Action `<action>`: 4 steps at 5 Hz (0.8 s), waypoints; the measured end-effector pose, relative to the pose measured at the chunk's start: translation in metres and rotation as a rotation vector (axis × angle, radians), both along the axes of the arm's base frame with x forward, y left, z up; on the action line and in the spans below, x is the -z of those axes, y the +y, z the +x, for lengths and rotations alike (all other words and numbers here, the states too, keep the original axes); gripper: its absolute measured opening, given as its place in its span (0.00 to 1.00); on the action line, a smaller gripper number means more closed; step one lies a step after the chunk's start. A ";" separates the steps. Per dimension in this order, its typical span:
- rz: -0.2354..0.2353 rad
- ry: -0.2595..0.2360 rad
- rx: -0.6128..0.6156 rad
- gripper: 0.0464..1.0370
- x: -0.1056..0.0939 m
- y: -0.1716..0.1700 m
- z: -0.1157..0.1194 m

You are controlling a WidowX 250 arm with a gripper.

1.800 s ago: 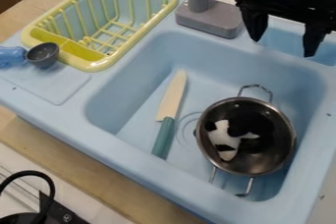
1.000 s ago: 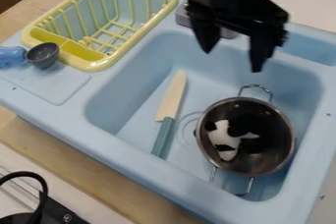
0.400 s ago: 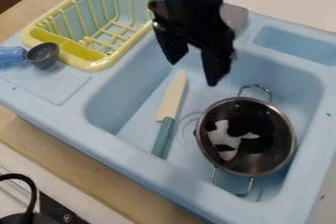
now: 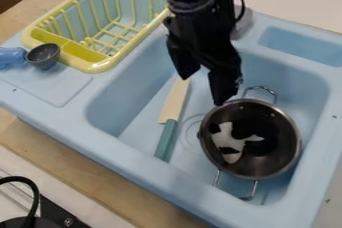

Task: Put other pan to distinguish area side

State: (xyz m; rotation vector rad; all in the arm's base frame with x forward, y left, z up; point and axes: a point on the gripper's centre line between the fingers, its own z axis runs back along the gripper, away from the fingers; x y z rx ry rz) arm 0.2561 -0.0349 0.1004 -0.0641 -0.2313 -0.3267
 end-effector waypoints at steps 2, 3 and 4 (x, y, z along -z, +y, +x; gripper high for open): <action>-0.028 0.047 0.059 0.96 0.013 -0.008 -0.005; -0.041 0.078 0.126 0.96 0.023 -0.012 -0.006; -0.033 0.094 0.164 0.96 0.031 -0.014 -0.006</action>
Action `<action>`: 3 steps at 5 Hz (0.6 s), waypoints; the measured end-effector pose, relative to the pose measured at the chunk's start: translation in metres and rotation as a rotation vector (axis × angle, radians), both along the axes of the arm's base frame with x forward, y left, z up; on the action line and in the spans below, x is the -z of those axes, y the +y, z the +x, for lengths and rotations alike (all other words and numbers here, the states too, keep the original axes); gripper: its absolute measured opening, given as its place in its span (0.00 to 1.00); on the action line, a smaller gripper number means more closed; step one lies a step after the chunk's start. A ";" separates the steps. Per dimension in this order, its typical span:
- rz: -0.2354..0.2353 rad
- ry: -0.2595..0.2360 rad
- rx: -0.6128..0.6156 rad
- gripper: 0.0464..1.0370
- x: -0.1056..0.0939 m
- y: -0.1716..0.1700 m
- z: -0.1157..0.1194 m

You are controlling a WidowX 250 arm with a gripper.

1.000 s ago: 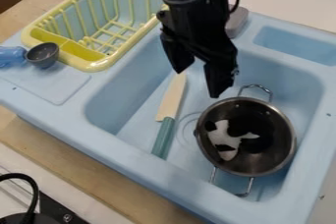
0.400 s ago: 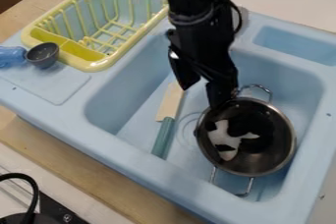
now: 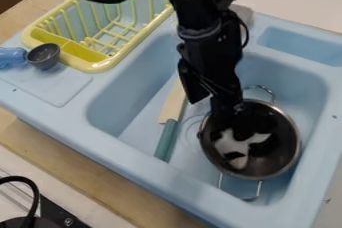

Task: Put other pan to distinguish area side

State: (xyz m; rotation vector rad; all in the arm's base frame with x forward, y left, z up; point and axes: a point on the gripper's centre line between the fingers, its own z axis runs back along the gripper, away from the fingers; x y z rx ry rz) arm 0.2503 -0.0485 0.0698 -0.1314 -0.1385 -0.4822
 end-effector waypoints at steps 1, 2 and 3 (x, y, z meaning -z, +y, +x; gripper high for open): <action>0.005 0.028 0.019 0.91 0.011 -0.003 0.000; 0.008 0.024 0.017 0.65 0.012 -0.003 0.001; -0.013 0.019 0.018 0.36 0.011 -0.007 0.002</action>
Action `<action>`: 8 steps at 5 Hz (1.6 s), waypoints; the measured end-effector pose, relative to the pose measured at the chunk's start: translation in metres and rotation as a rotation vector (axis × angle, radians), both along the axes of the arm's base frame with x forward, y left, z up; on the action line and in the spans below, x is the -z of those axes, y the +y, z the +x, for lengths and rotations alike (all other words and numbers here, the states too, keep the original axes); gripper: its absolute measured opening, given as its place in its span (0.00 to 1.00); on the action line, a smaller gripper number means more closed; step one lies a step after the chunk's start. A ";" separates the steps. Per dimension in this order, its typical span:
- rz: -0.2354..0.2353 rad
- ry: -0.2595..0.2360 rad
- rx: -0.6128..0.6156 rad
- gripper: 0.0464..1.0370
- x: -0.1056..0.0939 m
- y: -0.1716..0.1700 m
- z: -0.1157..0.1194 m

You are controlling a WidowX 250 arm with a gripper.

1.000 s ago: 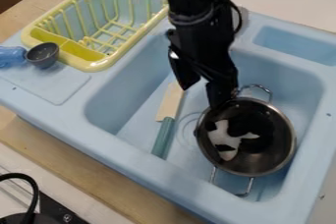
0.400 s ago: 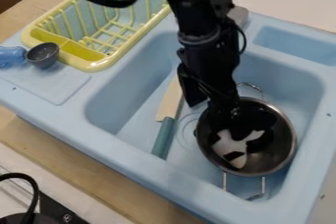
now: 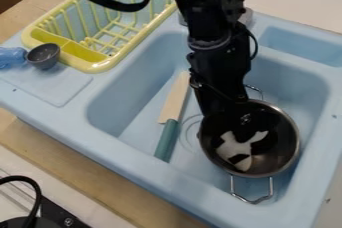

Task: Put other pan to distinguish area side

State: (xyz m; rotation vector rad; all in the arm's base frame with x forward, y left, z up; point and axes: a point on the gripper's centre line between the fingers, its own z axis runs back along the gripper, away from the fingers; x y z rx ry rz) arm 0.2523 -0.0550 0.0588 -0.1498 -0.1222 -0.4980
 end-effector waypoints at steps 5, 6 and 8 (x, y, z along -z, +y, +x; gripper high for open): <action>-0.175 0.099 -0.192 0.01 -0.031 0.021 -0.013; -0.204 0.071 -0.254 0.01 -0.043 0.028 -0.013; -0.109 -0.058 -0.486 0.01 -0.075 0.053 -0.011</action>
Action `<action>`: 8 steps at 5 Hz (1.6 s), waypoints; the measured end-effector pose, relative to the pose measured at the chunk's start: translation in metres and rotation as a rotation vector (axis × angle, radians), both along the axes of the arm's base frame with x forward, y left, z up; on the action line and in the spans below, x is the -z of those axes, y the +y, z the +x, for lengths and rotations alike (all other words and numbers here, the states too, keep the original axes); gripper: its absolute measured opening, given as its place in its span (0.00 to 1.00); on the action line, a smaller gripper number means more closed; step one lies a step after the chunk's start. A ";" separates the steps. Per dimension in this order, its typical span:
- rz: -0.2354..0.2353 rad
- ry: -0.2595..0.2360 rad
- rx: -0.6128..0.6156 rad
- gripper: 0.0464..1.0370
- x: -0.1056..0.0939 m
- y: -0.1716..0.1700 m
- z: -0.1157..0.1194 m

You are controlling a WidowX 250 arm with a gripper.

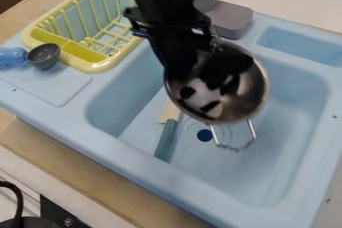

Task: Put other pan to distinguish area side

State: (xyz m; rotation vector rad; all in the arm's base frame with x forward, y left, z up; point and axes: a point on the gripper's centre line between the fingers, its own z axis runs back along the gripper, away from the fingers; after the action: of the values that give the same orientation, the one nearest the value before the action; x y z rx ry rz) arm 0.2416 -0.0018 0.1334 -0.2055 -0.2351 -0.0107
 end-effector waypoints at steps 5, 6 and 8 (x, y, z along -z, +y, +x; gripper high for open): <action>-0.022 -0.055 -0.594 0.01 -0.005 0.098 0.019; -0.058 -0.084 -0.706 0.01 -0.003 0.116 0.020; -0.091 -0.104 -0.814 0.01 0.001 0.142 0.027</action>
State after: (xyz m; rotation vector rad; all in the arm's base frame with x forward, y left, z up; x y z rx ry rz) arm 0.2686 0.1405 0.1324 -0.1888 -0.4097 0.7992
